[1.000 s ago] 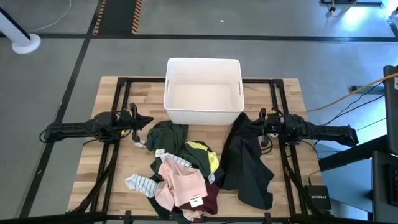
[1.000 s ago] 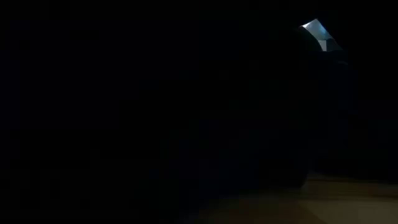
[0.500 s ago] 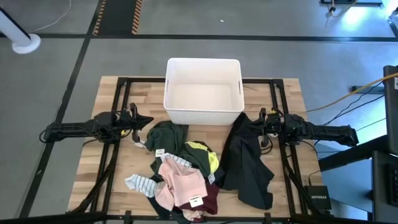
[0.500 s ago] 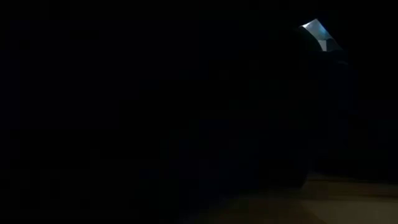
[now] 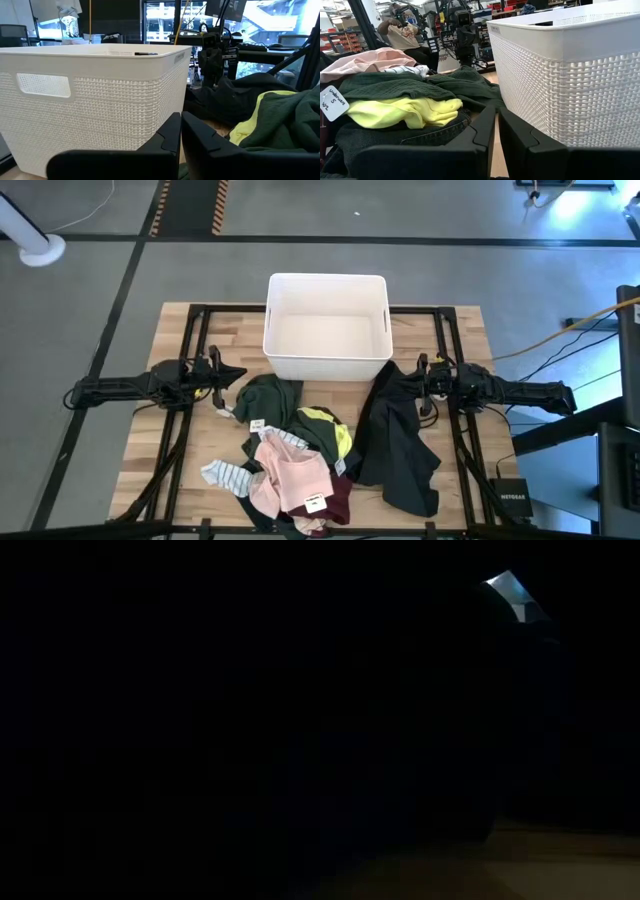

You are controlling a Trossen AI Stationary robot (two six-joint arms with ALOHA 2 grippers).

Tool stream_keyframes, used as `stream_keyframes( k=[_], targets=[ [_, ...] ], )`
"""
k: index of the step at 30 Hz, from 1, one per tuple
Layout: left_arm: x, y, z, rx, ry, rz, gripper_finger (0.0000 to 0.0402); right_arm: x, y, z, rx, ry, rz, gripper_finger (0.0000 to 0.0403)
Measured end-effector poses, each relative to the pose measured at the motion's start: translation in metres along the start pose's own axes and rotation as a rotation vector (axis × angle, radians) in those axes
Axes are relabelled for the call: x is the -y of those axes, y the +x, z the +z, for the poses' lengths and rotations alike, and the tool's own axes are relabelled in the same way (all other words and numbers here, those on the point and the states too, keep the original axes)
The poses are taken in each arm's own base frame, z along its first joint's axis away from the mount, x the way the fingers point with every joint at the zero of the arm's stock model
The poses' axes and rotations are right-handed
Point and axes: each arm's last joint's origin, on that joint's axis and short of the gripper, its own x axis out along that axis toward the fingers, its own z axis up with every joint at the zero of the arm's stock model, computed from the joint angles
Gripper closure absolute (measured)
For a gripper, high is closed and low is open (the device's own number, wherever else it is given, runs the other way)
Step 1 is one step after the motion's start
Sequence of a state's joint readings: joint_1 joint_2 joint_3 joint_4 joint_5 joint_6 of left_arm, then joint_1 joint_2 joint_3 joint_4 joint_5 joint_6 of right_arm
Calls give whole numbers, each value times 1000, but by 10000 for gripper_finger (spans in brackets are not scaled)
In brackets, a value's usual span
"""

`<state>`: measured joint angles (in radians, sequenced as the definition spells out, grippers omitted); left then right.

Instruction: Sort clothes

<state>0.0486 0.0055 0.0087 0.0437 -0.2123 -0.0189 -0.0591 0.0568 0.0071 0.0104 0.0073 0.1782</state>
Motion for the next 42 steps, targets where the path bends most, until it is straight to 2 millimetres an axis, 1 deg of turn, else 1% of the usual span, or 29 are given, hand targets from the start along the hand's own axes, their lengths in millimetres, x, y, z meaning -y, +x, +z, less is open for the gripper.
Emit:
stream_keyframes(
  k=[7,10,13,15,21,24,27,29,32,35,37,39,42],
  targets=[
    [0,0,0,0,-18,0,393,0,0,0,0,0,0,361],
    [0,0,0,4,-148,-1,393,0,0,0,0,0,0,361],
    [0,0,5,56,-316,-10,393,0,0,0,0,0,0,361],
    [0,0,8,85,-337,-15,393,0,0,0,0,0,0,361],
    [0,-2,21,216,-334,-39,393,0,0,0,0,0,0,361],
    [0,-4,28,289,-304,-58,393,0,0,0,2,6,-8,361],
    [0,-6,33,334,-292,-66,393,0,0,1,7,108,10,361],
    [0,-6,35,362,-253,-62,393,-1,0,3,36,127,12,361],
    [0,-7,39,404,-180,-50,393,0,0,7,81,131,-31,361],
    [0,-9,43,451,-84,-29,393,0,-1,14,143,129,-36,361],
    [-1,-11,47,499,-48,-18,393,-2,-3,20,154,102,-35,361],
    [-1,-13,51,539,-29,-10,393,-4,-5,31,185,80,-28,361],
    [-1,-14,57,538,21,3,393,-7,-10,49,205,60,-22,361]
  ],
)
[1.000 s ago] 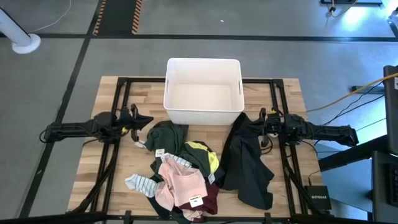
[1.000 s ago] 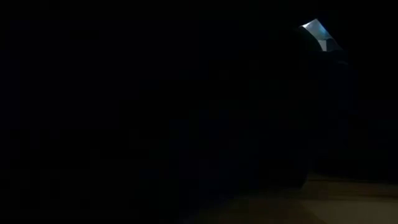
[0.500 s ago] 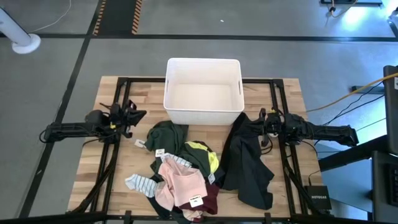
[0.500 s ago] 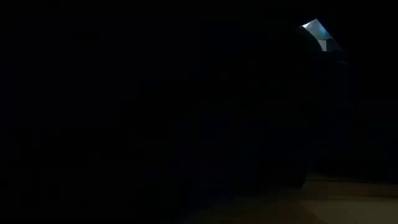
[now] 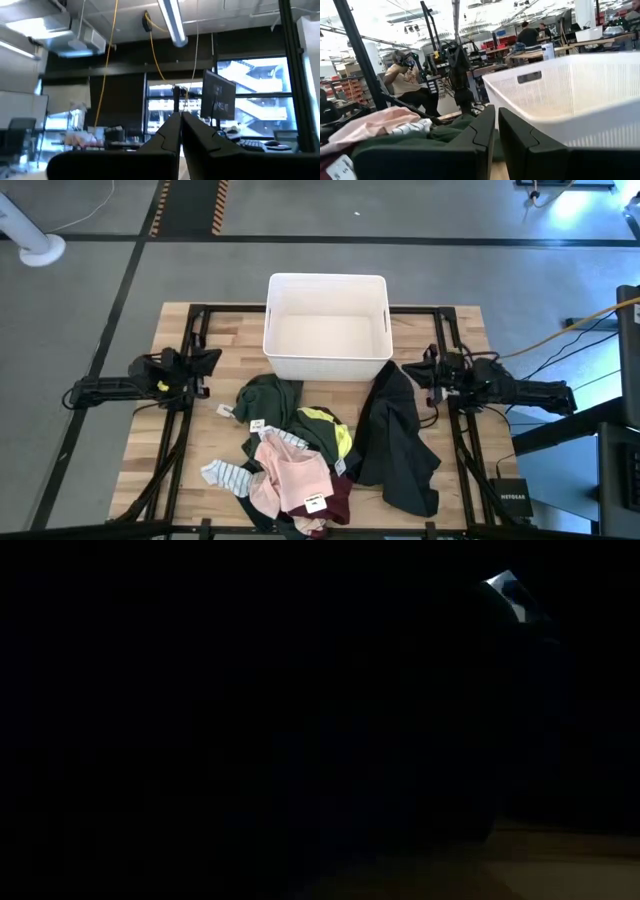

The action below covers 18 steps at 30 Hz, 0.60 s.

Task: Sort clothes
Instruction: Put the pink underwear into the white bin

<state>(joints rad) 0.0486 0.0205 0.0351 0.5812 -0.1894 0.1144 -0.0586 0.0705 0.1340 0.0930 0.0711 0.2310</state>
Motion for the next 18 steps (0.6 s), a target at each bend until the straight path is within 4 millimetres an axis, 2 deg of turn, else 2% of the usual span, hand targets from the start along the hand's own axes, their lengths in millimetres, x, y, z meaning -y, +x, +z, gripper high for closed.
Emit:
stream_keyframes(
  k=[6,15,18],
  targets=[
    [1,11,14,-14,42,-23,393,-14,3,54,-108,-27,5,361],
    [6,31,12,-132,-33,-45,393,-37,36,129,-258,-20,98,361],
    [7,34,8,-160,-83,-43,393,-43,46,146,-334,-19,98,361]
  ],
)
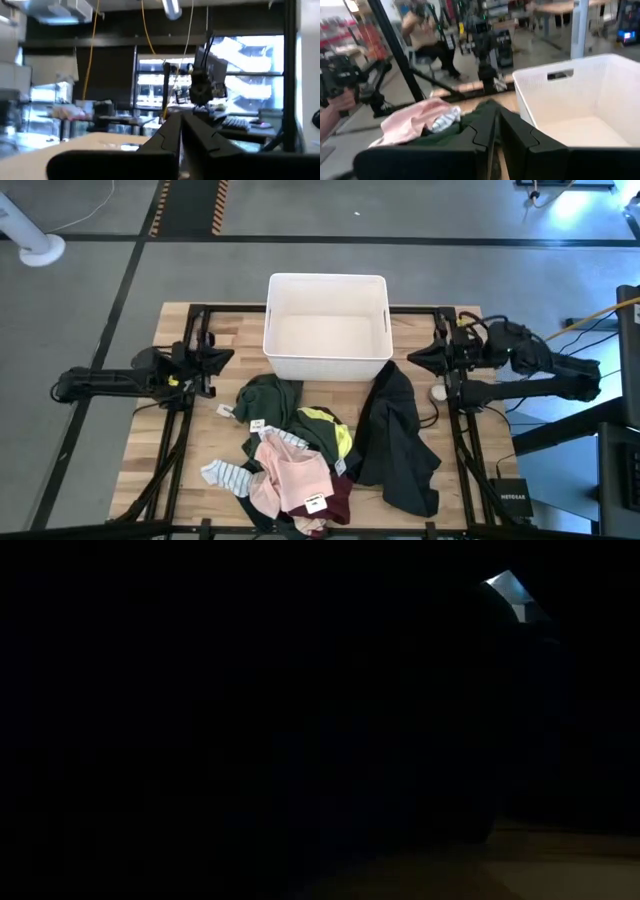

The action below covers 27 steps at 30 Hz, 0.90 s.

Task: Sort clothes
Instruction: Put the pink underwear into the white bin

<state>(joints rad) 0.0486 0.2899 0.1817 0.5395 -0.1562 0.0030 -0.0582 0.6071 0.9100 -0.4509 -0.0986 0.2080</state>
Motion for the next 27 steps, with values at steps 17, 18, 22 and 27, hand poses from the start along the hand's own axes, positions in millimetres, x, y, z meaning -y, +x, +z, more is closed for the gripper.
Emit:
stream_keyframes(
  k=[17,18,22,27],
  targets=[
    [5,1,-4,-43,-143,-43,393,-72,74,4,-308,-142,148,171],
    [6,1,-4,-45,-142,-44,393,-79,79,0,-323,-168,148,166],
    [6,1,-4,-48,-141,-44,393,-106,105,-19,-366,-260,173,160],
    [6,1,-5,-49,-146,-38,393,-136,142,-38,-370,-331,193,159]
  ],
)
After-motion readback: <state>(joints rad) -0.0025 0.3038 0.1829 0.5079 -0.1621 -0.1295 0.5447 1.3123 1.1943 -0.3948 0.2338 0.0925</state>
